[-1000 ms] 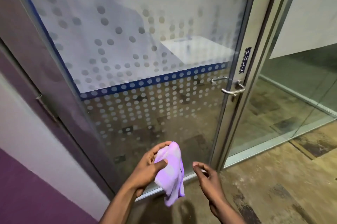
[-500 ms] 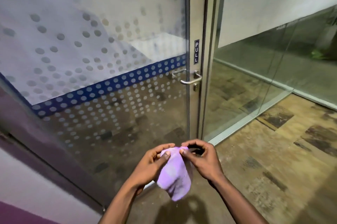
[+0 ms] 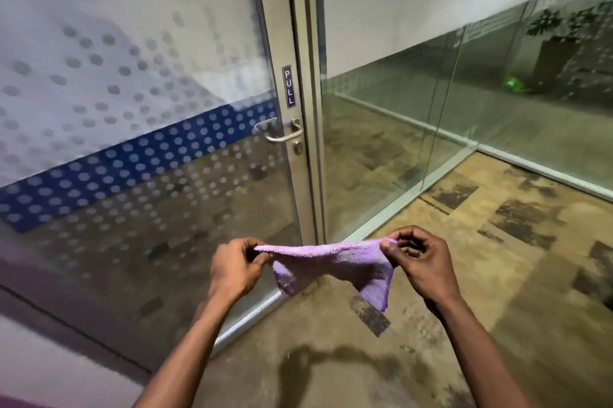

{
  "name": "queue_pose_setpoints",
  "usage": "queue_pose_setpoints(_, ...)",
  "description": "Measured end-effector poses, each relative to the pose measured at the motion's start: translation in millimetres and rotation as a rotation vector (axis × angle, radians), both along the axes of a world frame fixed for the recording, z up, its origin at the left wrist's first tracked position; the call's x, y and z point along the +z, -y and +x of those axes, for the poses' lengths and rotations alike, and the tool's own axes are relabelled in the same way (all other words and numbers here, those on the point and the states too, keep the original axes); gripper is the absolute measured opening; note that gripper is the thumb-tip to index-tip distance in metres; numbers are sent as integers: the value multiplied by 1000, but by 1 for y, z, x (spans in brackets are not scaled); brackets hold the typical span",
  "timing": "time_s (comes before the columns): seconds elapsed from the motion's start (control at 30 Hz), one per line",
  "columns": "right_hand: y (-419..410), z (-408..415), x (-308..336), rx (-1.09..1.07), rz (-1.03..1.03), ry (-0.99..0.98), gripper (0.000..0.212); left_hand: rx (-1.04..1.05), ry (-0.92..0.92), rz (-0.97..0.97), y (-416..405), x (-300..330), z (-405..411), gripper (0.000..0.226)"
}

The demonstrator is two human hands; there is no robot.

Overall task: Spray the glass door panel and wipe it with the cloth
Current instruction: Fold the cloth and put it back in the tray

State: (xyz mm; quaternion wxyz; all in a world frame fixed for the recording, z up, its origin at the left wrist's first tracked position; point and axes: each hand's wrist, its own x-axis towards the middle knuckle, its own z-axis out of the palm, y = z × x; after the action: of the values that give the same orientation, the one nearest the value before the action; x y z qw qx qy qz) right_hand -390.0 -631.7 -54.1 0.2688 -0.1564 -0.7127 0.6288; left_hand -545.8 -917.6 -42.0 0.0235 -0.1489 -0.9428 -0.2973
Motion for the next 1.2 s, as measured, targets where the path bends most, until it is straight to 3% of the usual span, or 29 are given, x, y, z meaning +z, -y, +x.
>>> queue_pose_setpoints(0.07, -17, 14, 0, -13, 14, 47, 17, -26, 65, -10, -12, -1, 3, 18)
queue_pose_setpoints(0.23, -45, 45, -20, -273, -90, 159, 15, -177, 558, 381, -55, -23, 26, 49)
queue_pose_setpoints(0.3, -48, 59, -25, -375, -96, 173, 15, -122, 628, 515, -86, -29, 48, 45)
queue_pose_setpoints(0.4, -43, 75, -30, -399, -99, 198, 17, -114, 664, 591, -133, -44, 81, 61)
queue_pose_setpoints(0.47, -39, 83, -32, -386, -124, 199, 20, -157, 675, 578, -166, -49, 104, 59)
queue_pose_setpoints(0.57, -37, 91, -36, -373, -131, 198, 15, -237, 691, 534, -207, -45, 137, 37)
queue_pose_setpoints(0.7, -44, 105, -40, -401, -64, 181, 8, -399, 738, 488, -240, -46, 158, 37)
queue_pose_setpoints(0.8, -60, 118, -47, -463, -69, 184, 11, -543, 763, 432, -255, -44, 164, 13)
queue_pose_setpoints(0.93, -83, 131, -57, -496, -84, 205, 16, -710, 772, 387, -280, -47, 164, 26)
queue_pose_setpoints(1.1, -115, 145, -64, -583, -20, 291, 35, -824, 770, 360, -323, -55, 158, 20)
queue_pose_setpoints(1.2, -133, 147, -62, -636, -5, 347, 25, -871, 696, 298, -354, -58, 153, 14)
